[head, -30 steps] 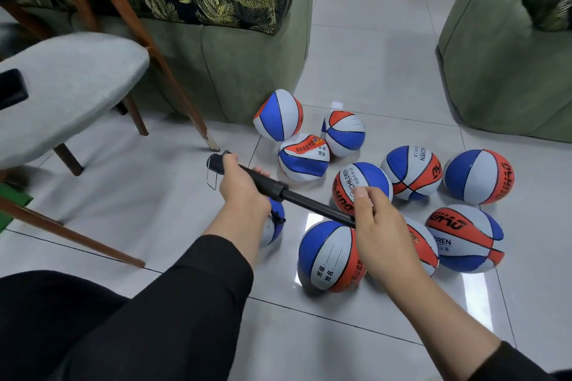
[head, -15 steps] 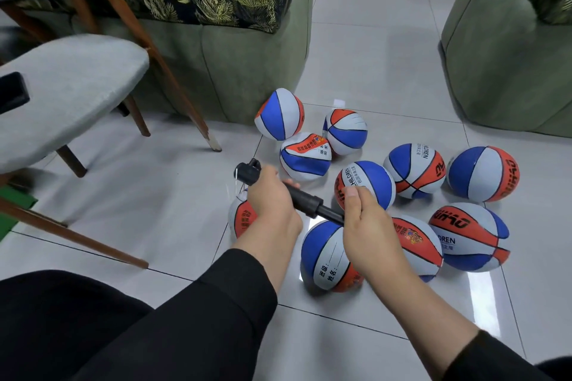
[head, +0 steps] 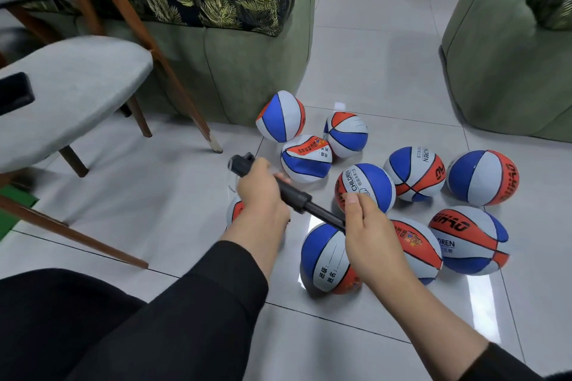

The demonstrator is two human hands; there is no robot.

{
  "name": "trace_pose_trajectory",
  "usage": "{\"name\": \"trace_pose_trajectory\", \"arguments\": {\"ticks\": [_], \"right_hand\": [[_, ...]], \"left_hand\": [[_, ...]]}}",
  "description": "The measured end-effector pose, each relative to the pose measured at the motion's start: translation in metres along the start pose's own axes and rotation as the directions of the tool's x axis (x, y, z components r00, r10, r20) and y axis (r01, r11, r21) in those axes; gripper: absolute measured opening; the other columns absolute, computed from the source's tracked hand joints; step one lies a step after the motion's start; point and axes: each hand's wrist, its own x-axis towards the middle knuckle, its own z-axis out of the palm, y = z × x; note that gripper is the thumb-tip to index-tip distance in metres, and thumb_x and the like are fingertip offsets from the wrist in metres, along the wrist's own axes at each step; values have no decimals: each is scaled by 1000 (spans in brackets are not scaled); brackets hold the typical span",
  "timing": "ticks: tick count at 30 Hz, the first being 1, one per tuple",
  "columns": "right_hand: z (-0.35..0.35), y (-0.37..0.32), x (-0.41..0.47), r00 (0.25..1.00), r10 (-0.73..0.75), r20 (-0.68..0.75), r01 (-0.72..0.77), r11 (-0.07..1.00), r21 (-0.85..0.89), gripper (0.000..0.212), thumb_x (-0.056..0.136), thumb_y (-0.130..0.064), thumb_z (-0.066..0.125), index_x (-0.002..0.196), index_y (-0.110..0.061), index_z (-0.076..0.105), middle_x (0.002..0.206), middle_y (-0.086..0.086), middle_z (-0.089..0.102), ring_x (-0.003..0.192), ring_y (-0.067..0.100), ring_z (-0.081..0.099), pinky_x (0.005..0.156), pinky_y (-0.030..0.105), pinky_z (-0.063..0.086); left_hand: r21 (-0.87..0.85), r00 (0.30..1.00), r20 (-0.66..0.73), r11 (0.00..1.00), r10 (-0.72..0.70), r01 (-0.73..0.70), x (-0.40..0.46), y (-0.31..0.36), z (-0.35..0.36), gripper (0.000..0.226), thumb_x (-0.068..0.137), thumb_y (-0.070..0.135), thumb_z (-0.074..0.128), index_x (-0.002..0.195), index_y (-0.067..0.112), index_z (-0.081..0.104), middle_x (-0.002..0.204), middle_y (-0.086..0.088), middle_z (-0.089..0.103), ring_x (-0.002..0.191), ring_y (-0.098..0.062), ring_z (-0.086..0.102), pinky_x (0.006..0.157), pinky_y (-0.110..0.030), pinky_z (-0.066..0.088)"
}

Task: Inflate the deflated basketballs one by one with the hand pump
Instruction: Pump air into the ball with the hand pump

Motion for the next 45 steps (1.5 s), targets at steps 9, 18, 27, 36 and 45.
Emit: {"name": "trace_pose_trajectory", "arguments": {"ticks": [9, 18, 27, 36, 45], "right_hand": [[2, -3, -1, 998, 10, -62, -10, 1000, 8, 35, 107, -42, 28, 108, -24, 57, 86, -6, 61, 83, 14, 55, 74, 35, 38], [14, -3, 2, 998, -38, 45, 41, 996, -81, 32, 106, -43, 28, 82, -31, 46, 68, -3, 50, 72, 22, 50, 66, 36, 35], [-10, 3, 3, 999, 6, -36, -8, 999, -35, 42, 108, -43, 29, 125, -22, 61, 99, -1, 60, 97, 20, 54, 83, 32, 38], [12, -3, 6, 1000, 4, 6, -3, 997, -74, 39, 107, -39, 24, 93, -20, 55, 74, 1, 56, 75, 24, 53, 66, 37, 36], [2, -2, -3, 999, -44, 3, 44, 998, -55, 36, 107, -45, 29, 74, -35, 41, 69, -5, 50, 71, 14, 48, 63, 33, 36]], "left_hand": [[10, 998, 15, 998, -56, 56, -17, -24, 3, 9, 92, 25, 61, 98, 18, 61, 67, -2, 62, 53, -16, 57, 63, -31, 53], [44, 998, 38, 998, -42, 40, -21, -30, -3, 12, 93, 25, 61, 96, 13, 61, 58, -3, 62, 50, -17, 57, 70, -37, 57], [-13, 999, -29, 999, -38, 38, 9, 12, -2, 7, 95, 22, 61, 97, 17, 57, 69, -3, 61, 55, -17, 58, 47, -23, 51], [22, 999, 17, 999, -41, 41, -26, -40, 1, 9, 95, 26, 59, 95, 16, 61, 54, 1, 61, 49, -16, 59, 68, -33, 55], [6, 999, 8, 999, -52, 52, -1, -11, -6, 7, 96, 21, 60, 95, 16, 56, 59, -2, 60, 51, -16, 57, 62, -32, 55]]}}
